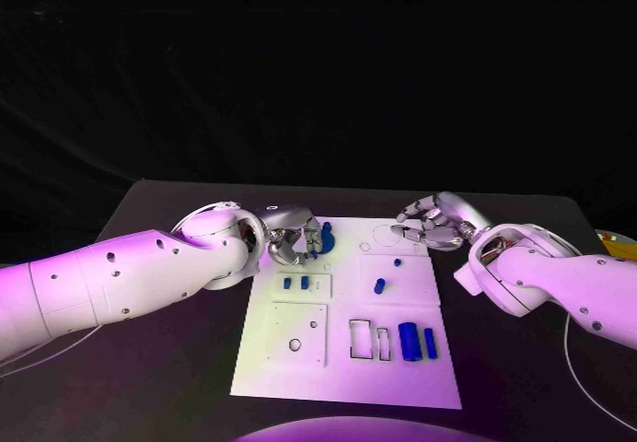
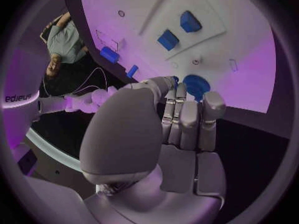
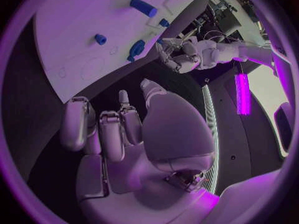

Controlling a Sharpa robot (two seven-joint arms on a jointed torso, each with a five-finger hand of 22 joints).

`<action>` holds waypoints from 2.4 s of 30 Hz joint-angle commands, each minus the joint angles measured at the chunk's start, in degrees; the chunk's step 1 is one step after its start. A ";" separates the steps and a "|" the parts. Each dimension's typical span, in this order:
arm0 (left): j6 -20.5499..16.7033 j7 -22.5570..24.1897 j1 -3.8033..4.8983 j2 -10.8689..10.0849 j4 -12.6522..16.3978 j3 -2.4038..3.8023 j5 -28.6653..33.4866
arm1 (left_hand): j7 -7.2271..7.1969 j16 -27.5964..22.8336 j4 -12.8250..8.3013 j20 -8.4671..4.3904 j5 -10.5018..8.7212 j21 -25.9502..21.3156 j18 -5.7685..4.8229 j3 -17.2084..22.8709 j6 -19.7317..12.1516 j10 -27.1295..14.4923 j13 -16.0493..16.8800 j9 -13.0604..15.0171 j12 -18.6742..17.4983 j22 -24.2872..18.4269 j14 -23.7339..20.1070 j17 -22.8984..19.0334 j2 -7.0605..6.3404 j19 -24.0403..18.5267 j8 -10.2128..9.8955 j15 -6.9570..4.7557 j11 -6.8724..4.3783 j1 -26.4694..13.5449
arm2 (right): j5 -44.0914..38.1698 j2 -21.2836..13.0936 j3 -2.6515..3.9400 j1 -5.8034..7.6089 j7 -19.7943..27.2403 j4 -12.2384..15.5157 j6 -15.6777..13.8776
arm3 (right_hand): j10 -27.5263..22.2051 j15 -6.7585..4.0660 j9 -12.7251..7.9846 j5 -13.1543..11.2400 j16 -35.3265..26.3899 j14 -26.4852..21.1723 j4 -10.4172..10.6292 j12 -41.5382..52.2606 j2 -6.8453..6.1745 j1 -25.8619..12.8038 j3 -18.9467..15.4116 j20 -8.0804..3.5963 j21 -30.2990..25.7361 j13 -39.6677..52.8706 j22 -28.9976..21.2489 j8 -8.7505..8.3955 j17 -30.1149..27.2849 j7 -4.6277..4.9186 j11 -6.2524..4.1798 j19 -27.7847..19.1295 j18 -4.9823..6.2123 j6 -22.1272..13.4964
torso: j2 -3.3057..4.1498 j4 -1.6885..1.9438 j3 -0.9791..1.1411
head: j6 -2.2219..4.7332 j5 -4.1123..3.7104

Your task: Assemble the parts on the task board

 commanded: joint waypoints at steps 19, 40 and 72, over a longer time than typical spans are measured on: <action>4.10 -1.70 -0.14 -1.19 -1.75 -0.34 1.80 | -0.01 -0.07 0.47 -0.09 -0.43 -0.14 -0.91 -0.38 0.62 0.68 -0.15 0.21 -0.81 -0.33 0.10 -0.50 -0.12 -0.33 -0.58 -0.07 0.10 -1.25 | -0.44 -0.04 0.00 -0.06 0.40 0.02 0.08 | -0.31 -0.39 0.08 0.20 -0.22 3.55 -0.03 -0.17 0.25 -0.06 -0.34 0.09 -0.21 4.00 0.69 0.23 4.87 -0.05 -0.17 -0.41 0.48 0.01 | 0.06 -0.03 0.03 | -0.23 0.11; 5.48 -2.25 -0.31 0.01 -2.71 -0.80 1.60 | -0.06 -0.26 0.67 -0.12 -0.52 -0.63 -0.76 -0.45 0.61 0.72 -0.23 0.27 -1.21 -0.94 -0.19 -1.07 -0.28 -0.93 -0.85 -0.07 0.10 -1.56 | -0.44 -0.05 0.00 -0.06 0.38 0.02 0.09 | -0.31 -0.39 0.08 0.20 -0.22 3.55 -0.03 -0.17 0.25 -0.06 -0.34 0.09 -0.21 4.00 0.69 0.23 4.87 -0.05 -0.17 -0.41 0.48 0.01 | 0.05 -0.06 0.00 | -0.56 0.08; 4.15 -3.49 -0.49 -0.12 -2.66 -0.90 1.54 | 1.93 -1.36 1.83 1.48 -0.30 -4.74 0.22 -3.50 -4.88 -4.43 -1.49 -0.21 -6.36 -5.46 -4.28 -7.24 -2.11 -5.28 -6.66 1.96 2.39 -4.27 | -0.44 -0.01 0.00 -0.15 0.46 -0.20 0.06 | -0.38 -0.43 0.08 0.26 -0.32 3.53 -0.01 -0.26 0.26 -0.06 -0.44 0.04 -0.42 3.90 0.59 0.36 4.71 -0.08 -0.21 -0.44 0.51 -0.02 | 0.02 -0.06 -0.01 | -0.52 -0.01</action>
